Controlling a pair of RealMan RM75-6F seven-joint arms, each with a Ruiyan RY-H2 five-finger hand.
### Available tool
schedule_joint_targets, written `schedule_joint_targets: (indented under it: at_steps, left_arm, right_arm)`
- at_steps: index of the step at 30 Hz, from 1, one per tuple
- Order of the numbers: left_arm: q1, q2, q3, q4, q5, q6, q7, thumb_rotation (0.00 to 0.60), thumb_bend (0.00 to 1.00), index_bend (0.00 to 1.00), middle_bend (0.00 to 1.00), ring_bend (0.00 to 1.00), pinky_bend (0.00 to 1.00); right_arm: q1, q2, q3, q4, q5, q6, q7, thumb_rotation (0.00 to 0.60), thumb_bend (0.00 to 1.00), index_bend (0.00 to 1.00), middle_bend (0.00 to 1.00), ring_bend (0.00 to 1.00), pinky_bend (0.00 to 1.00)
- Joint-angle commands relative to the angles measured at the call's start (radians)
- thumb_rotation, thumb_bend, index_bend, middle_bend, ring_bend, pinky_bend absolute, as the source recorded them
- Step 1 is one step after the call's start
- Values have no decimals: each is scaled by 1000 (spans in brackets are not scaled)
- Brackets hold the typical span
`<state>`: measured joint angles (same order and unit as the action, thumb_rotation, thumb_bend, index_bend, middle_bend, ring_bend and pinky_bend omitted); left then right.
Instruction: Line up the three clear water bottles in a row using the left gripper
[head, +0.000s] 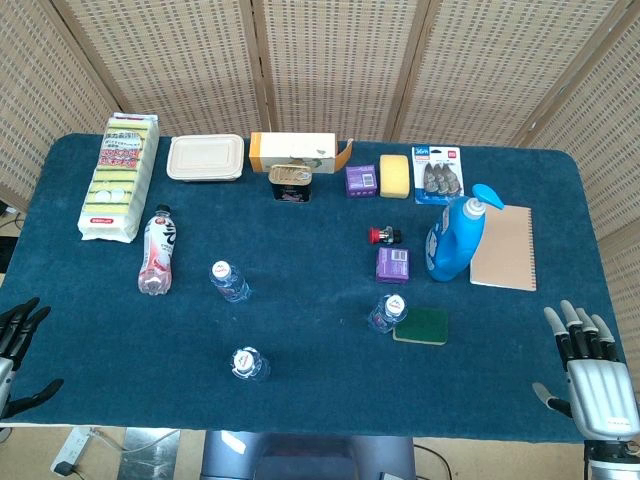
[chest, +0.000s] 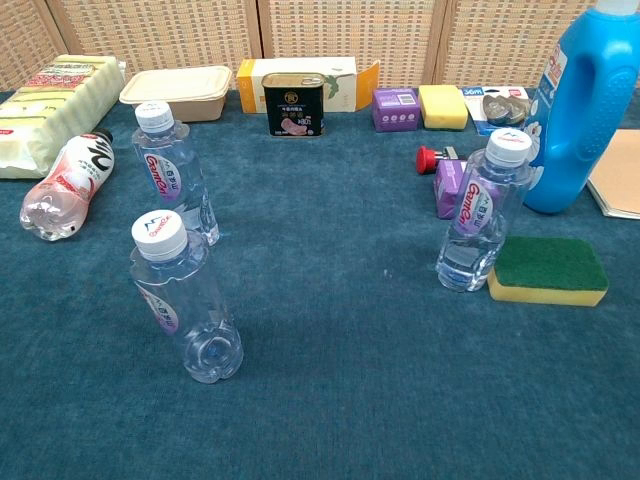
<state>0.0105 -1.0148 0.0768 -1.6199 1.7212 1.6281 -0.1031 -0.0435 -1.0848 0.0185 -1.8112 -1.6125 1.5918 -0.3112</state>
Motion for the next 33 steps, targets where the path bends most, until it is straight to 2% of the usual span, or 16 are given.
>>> schedule_joint_targets:
  at_steps: [1,12,18,21,25,28,33]
  left_arm:
    - [0,0,0,0,1,0,0,600,159,0,0,0,77]
    - [-20,-9,9,20,56,-3,-16,600,159,0,0,0,77]
    - [-87,-36,20,62,111,-74,-87,600,158,0,0,0,77]
    - [-140,-66,26,95,142,-131,-150,600,153,0,0,0,77]
    - [-240,-146,52,156,205,-222,-324,600,144,0,0,0,77]
    - [-294,-206,62,196,236,-236,-455,600,141,0,0,0,77]
    - [-353,-275,74,236,258,-263,-558,600,140,0,0,0,77]
  right_arm:
    - [0,0,0,0,-1,0,0,600,0,0,0,0,0]
    - [1,4,-4,-1,-6,-4,11,600,0,0,0,0,0]
    - [-1,9,-9,-3,-17,1,21,600,0,0,0,0,0]
    - [-4,12,-12,-4,-22,5,28,600,0,0,0,0,0]
    - [-7,19,-14,-5,-29,13,45,600,0,0,0,0,0]
    - [-7,22,-16,-4,-35,14,52,600,0,0,0,0,0]
    - [-9,28,-19,-3,-41,17,64,600,0,0,0,0,0]
